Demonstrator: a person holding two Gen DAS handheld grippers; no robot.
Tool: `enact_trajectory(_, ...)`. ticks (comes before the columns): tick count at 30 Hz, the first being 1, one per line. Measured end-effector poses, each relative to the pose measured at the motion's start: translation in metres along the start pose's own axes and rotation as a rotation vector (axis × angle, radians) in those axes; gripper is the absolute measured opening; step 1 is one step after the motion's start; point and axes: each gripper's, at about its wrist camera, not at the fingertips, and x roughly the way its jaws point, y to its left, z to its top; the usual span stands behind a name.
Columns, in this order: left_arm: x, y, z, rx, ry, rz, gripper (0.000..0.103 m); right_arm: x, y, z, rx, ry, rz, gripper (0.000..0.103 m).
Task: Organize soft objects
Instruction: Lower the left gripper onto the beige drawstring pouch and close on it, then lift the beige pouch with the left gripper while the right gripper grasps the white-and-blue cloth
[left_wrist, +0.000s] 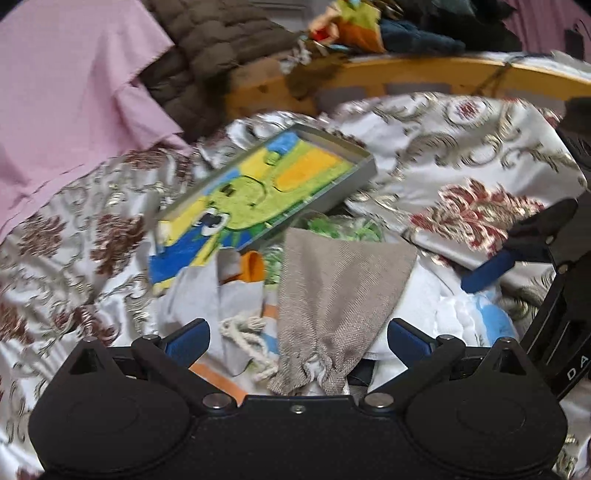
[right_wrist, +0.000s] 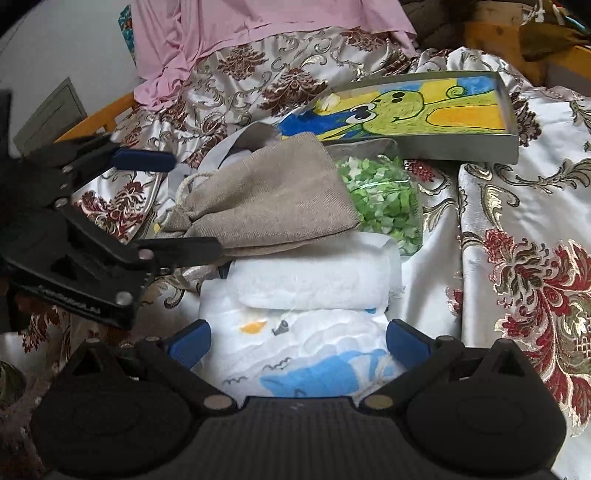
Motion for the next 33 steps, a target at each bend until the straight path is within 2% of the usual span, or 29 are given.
enact_trajectory(4, 0.011, 0.003, 0.004, 0.063, 0.041, -0.05, 0.091, 0.001, 0.004, 0.0, -0.022, 0.002, -0.012, 0.103)
enact_trajectory(6, 0.014, 0.005, 0.006, 0.073, 0.053, -0.073, 0.089, 0.001, 0.003, 0.0, -0.018, 0.001, -0.007, 0.103)
enact_trajectory(13, 0.016, -0.009, 0.011, 0.153, 0.071, -0.118, 0.076, 0.008, 0.001, 0.0, -0.008, 0.012, 0.016, 0.103)
enact_trajectory(16, 0.018, -0.015, 0.012, 0.168, 0.078, -0.115, 0.071, 0.008, 0.001, 0.0, -0.008, 0.011, 0.023, 0.103)
enact_trajectory(22, 0.022, -0.005, 0.016, 0.091, 0.097, -0.115, 0.06, 0.01, 0.002, -0.001, -0.017, 0.006, 0.009, 0.103)
enact_trajectory(26, 0.021, 0.001, 0.017, 0.025, 0.099, -0.107, 0.048, 0.011, 0.002, -0.002, -0.017, -0.018, 0.002, 0.099)
enact_trajectory(33, 0.019, 0.01, 0.016, -0.118, 0.118, -0.088, 0.042, 0.012, 0.016, -0.007, -0.095, -0.013, 0.022, 0.096)
